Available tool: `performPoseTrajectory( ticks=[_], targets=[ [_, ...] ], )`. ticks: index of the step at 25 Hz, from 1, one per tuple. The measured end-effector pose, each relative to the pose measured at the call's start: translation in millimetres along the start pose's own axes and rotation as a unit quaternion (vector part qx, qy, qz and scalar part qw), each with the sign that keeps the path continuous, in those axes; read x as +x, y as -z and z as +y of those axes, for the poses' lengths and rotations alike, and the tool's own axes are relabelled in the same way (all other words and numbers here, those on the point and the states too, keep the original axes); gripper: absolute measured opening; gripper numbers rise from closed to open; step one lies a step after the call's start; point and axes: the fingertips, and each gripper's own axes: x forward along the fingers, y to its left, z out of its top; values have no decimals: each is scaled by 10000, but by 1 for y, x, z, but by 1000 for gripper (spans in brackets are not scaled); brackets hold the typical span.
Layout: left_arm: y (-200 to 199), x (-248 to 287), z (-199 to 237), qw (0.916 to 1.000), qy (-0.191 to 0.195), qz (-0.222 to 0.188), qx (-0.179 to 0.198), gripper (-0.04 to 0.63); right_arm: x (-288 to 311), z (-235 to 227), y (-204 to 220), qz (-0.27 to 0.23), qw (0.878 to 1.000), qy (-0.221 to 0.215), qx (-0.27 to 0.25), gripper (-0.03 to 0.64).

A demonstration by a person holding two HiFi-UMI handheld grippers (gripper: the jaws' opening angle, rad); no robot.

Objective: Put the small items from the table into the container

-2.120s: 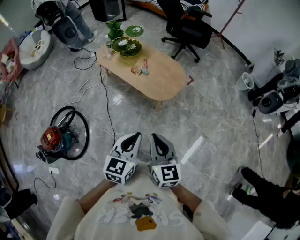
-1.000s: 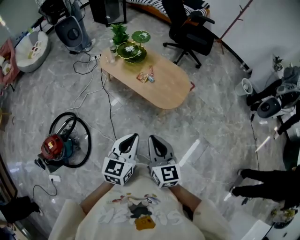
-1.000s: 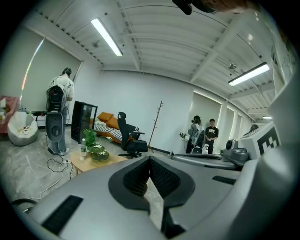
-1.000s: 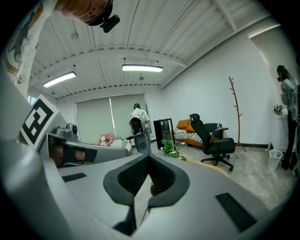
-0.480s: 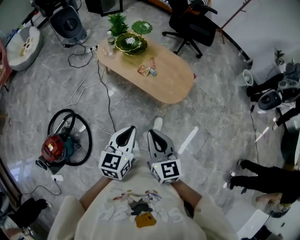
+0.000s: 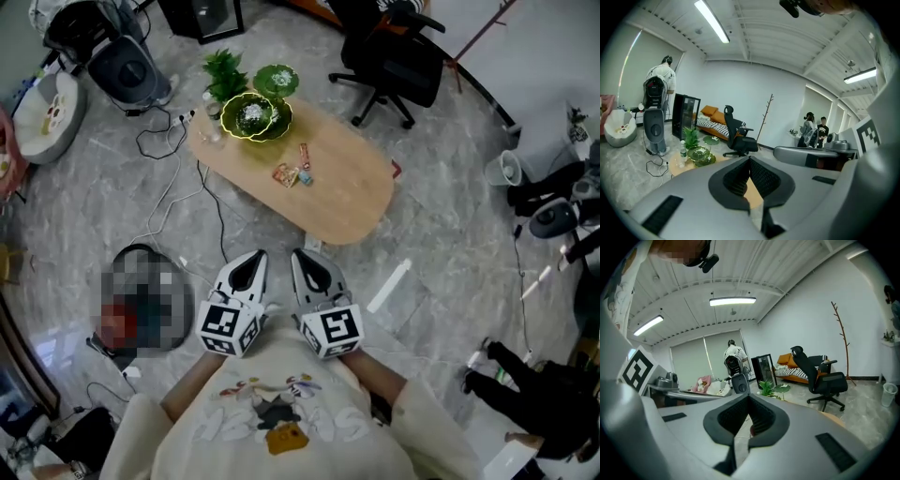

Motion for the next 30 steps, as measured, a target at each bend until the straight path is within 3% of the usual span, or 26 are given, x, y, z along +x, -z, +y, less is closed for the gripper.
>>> performPoseTrajectory(
  ticks=[7, 16, 22, 30],
  targets=[
    [-73, 99, 12, 9998, -108, 63, 139, 6, 68, -72, -75, -227, 9994, -269, -59, 2],
    [-128, 212, 1, 9995, -74, 55, 305, 6, 114, -173, -125, -433, 9985, -315, -129, 2],
    [-114, 232, 1, 9992, -282, 242, 121, 6, 127, -190, -103, -121, 9985, -510, 172, 2],
    [-89, 241, 28, 9978, -389, 528, -120, 6, 157, -185, -71, 268, 9971, -718, -41, 2]
  ],
)
